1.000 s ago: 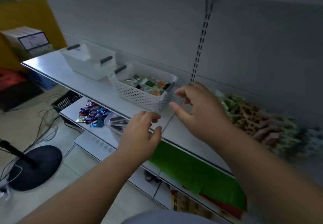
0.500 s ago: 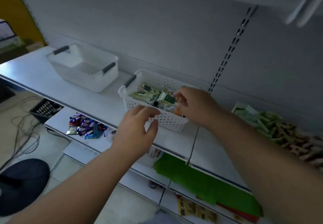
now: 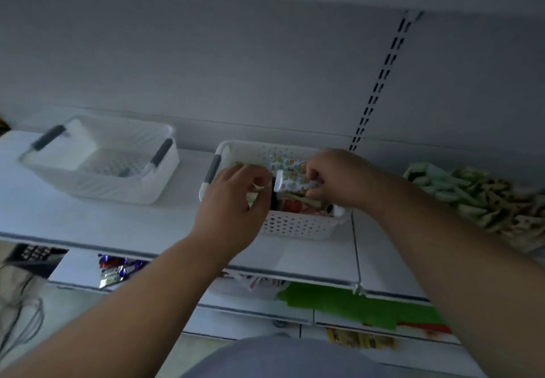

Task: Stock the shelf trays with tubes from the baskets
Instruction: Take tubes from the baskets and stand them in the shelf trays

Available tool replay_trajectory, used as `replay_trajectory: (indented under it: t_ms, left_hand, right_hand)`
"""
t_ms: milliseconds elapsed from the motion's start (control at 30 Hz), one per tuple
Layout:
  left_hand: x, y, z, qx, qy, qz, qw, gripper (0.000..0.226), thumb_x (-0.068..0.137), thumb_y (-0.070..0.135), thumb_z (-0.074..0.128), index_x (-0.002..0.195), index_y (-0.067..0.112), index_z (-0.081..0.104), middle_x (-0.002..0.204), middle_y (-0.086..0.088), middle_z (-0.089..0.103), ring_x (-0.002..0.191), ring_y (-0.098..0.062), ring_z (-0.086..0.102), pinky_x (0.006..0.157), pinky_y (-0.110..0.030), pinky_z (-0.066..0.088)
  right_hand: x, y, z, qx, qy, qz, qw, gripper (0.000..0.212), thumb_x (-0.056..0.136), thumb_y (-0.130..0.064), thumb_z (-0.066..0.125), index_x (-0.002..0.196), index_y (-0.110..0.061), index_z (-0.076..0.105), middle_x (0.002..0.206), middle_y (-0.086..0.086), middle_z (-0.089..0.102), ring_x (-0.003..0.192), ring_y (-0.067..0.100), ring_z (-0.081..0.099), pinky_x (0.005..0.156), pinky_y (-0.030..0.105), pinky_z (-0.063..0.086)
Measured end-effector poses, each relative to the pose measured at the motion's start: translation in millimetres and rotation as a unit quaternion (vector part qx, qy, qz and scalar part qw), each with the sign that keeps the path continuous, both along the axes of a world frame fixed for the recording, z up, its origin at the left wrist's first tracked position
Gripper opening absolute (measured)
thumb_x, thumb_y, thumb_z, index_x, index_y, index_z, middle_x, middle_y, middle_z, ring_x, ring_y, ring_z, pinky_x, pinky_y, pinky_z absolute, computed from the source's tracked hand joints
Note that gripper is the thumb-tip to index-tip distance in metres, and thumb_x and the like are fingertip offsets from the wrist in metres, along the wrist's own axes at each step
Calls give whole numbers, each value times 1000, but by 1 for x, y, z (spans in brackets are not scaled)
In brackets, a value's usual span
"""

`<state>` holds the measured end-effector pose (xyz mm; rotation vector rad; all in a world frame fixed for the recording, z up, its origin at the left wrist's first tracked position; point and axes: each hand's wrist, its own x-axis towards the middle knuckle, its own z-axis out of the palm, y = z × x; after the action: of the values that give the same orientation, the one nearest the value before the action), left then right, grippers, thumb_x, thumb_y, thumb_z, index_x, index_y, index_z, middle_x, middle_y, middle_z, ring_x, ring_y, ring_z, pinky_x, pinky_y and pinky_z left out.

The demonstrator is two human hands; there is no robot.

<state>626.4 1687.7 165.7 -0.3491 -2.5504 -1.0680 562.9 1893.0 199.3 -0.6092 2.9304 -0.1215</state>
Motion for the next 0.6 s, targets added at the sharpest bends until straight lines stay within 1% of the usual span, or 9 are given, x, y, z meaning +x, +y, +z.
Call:
replay_trajectory:
  t_ms: [67,167,233,300,367,400,433,500,600]
  left_hand:
    - [-19,-8,4,6,12,-41,999,17,87,24,59,103,23,66,94,12,58,89,-15,60,76,-38,54]
    - [-51,-10,7,-22,-3,-91,996,21,88,24,55,107,23,65,95,12,57,88,-15,61,80,-37,54]
    - [-73,-7,7,-103,-37,-107,988,24,90,25,55,112,25,64,103,8,61,95,-16,61,84,-31,50]
    - [-95,0,8,-206,-84,-108,969,25,93,29,52,115,29,62,112,7,63,100,-17,60,80,-25,44]
    - [-113,9,5,-307,-138,-113,935,23,94,30,47,111,34,62,110,7,64,95,-18,61,70,-26,45]
    - [-119,13,3,-348,-160,-126,915,24,94,30,45,111,33,62,109,6,65,92,-18,61,69,-28,49]
    - [-125,17,0,-377,-178,-140,898,25,94,30,44,113,33,61,109,4,65,90,-19,60,72,-33,53]
    - [-131,18,-6,-389,-191,-153,888,23,92,34,46,111,37,59,106,2,64,87,-21,60,79,-38,55]
    - [-134,13,-10,-347,-204,-170,900,11,86,43,48,94,43,55,93,5,63,78,-19,61,74,-39,57]
  right_hand:
    - [9,6,11,-57,23,-39,997,21,81,-30,70,88,-15,56,90,5,56,81,22,55,67,33,44]
    - [27,4,20,-153,81,-109,979,24,84,-30,70,92,-12,57,86,4,57,77,20,55,64,32,42]
    - [40,-2,18,-214,111,-158,958,24,83,-30,70,92,-13,56,84,2,58,74,18,55,62,29,42]
    - [51,-6,14,-246,123,-196,941,23,84,-32,69,94,-17,55,85,-2,57,73,11,54,58,25,39]
    - [60,-8,10,-249,126,-220,935,24,85,-35,68,98,-19,56,89,-5,57,74,4,52,57,21,37]
    - [64,-9,8,-251,128,-230,931,25,85,-36,68,100,-20,56,90,-7,58,75,0,51,57,19,36]
    - [66,-10,7,-257,131,-240,927,25,85,-37,68,100,-21,55,91,-8,58,75,-2,51,57,19,36]
    - [70,-11,5,-276,138,-256,916,25,85,-38,68,99,-22,55,90,-9,58,76,-4,51,57,18,36]
    - [74,-10,4,-301,146,-272,903,24,85,-36,69,98,-20,56,89,-9,60,74,-2,52,55,11,35]
